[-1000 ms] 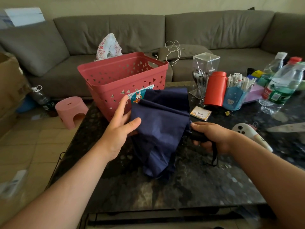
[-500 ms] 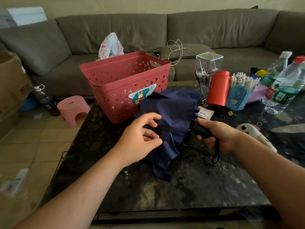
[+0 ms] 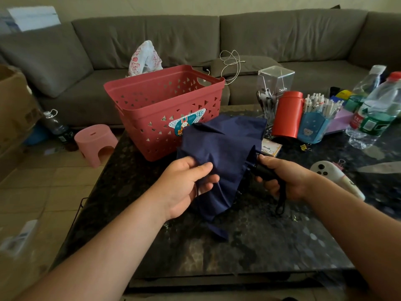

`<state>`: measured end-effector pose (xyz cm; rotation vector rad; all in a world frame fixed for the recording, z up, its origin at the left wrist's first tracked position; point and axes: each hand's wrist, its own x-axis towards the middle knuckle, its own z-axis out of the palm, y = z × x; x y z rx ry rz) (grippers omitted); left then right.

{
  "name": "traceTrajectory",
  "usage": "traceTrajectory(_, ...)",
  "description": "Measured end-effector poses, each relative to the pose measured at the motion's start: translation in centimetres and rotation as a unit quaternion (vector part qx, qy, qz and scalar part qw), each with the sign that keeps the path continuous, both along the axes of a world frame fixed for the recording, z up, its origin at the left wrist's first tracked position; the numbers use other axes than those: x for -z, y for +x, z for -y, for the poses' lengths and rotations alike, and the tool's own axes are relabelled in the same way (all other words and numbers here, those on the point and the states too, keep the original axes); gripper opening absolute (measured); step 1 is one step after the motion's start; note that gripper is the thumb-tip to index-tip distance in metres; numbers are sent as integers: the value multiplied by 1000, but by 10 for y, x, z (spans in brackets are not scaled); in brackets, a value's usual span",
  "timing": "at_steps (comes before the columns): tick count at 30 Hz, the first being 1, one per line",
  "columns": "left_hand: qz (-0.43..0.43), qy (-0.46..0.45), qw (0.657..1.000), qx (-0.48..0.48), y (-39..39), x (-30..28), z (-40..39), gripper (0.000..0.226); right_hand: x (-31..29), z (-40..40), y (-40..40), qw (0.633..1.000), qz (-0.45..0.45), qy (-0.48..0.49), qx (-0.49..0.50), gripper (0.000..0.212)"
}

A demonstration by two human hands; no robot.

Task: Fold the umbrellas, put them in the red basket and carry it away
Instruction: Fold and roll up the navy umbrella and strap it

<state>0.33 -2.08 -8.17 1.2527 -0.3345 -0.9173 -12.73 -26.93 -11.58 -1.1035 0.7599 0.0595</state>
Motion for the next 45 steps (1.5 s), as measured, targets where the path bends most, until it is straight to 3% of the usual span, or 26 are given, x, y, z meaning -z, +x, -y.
traceTrajectory(7,-90,-112,989,-35,6,-19,-9,28,15,3,1,995,-22,-94,5,20)
traceTrajectory(12,-17,-82,997,6,8,-22,-16,26,21,4,1,970,-40,-238,-39,30)
traceTrajectory(15,34,-29,999,18,14,-21,-22,20,20,-1,3,928,-53,-366,-46,42)
traceTrajectory(21,-5,-17,999,-43,29,-22,-33,17,12,1,3,800,-62,-596,-15,56)
traceTrajectory(25,13,-70,996,-58,33,-24,-33,16,1,-7,0,790,1,-613,18,60)
traceTrajectory(30,162,-47,977,-127,30,-26,-32,17,-6,-18,-4,780,68,-619,-66,48)
traceTrajectory(34,287,7,950,-122,33,-21,-32,18,-1,-29,-6,760,-27,-602,-242,83)
traceTrajectory(39,212,-6,972,-104,29,-18,-29,21,20,-37,-5,668,-142,-655,-324,134)
traceTrajectory(42,143,-50,983,-102,28,-19,-26,22,23,-41,2,672,-158,-655,-306,135)
traceTrajectory(45,134,-71,985,-82,25,-21,-22,23,20,-39,12,704,-132,-665,-213,122)
